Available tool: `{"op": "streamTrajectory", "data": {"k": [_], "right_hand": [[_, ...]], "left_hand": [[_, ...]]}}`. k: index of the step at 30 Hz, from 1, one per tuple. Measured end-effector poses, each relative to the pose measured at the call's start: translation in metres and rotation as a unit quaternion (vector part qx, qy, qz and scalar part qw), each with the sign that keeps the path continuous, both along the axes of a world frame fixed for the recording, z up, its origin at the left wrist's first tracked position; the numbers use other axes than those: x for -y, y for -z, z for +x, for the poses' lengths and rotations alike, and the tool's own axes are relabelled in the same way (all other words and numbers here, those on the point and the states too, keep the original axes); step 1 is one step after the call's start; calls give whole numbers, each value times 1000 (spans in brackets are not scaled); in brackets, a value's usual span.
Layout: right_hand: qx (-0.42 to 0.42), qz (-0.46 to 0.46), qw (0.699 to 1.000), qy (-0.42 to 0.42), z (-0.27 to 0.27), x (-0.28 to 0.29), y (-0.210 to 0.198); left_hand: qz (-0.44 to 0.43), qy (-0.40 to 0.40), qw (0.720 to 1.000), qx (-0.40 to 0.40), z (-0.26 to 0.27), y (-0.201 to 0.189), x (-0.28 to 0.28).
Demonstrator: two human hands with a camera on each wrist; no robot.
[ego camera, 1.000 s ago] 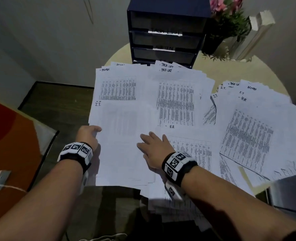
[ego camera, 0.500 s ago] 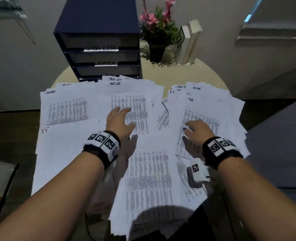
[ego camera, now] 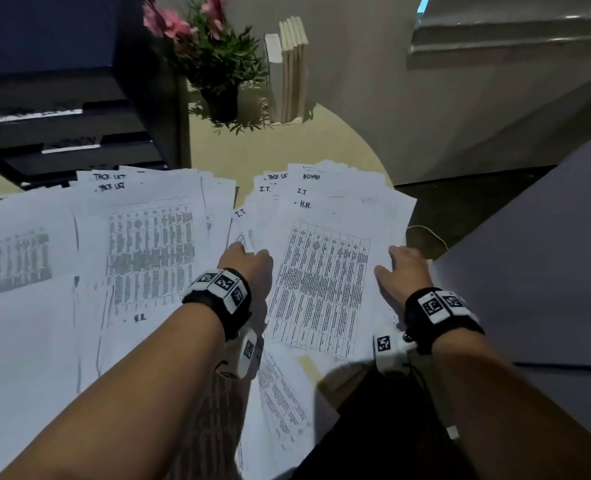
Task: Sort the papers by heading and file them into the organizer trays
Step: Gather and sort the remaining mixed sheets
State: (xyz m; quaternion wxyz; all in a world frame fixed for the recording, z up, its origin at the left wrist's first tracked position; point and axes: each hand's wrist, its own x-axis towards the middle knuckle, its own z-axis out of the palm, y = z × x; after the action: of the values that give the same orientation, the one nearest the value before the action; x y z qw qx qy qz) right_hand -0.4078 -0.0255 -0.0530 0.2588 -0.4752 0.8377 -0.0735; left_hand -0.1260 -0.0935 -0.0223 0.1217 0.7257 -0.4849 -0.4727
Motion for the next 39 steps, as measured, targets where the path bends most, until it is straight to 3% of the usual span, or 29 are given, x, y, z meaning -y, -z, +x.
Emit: {"op": "streamTrajectory", "data": {"k": [3,7,9,11,13,17,20,23,26,30,33,34,37,39], "right_hand": [[8,21,998,-54,2,3,7],[59,-17,997,-48,7,8,6],[124,-60,990,8,8,11,6],[219,-121,964,92,10,14,0],[260,-146,943,146,11,20,-2],[125,-80,988,34,13,23,-8],[110,-41,993,11,12,19,-10],[129,-101,986,23,12,19,-16],[246,-191,946,94,10,19,-16],[392,-186,891,136,13,21,-33],[327,-173,920,128,7,30,-46],[329,-163,919,140,4,32,-51],[428,-162,881,121,0,31,-61],[408,-157,897,63,8,29,-70]], "left_hand": [[-9,-42,998,-44,-16,5,2],[-79,-29,996,11,-29,7,3],[-105,-32,994,12,-34,8,4],[-104,-53,993,-9,-40,10,1],[-108,-92,990,-26,-43,9,-2],[-121,-96,988,4,-45,4,-9],[-116,1,993,30,-45,2,-8],[-151,32,988,18,-41,-4,-8],[-172,-59,981,-73,-35,-10,-11],[-163,-185,922,-299,-29,-26,-15],[-160,-187,920,-306,-20,-34,-15],[-159,-190,921,-301,-15,-36,-14],[-169,-179,926,-286,-3,-46,-14],[-176,-154,933,-275,-5,-52,-18]]}}
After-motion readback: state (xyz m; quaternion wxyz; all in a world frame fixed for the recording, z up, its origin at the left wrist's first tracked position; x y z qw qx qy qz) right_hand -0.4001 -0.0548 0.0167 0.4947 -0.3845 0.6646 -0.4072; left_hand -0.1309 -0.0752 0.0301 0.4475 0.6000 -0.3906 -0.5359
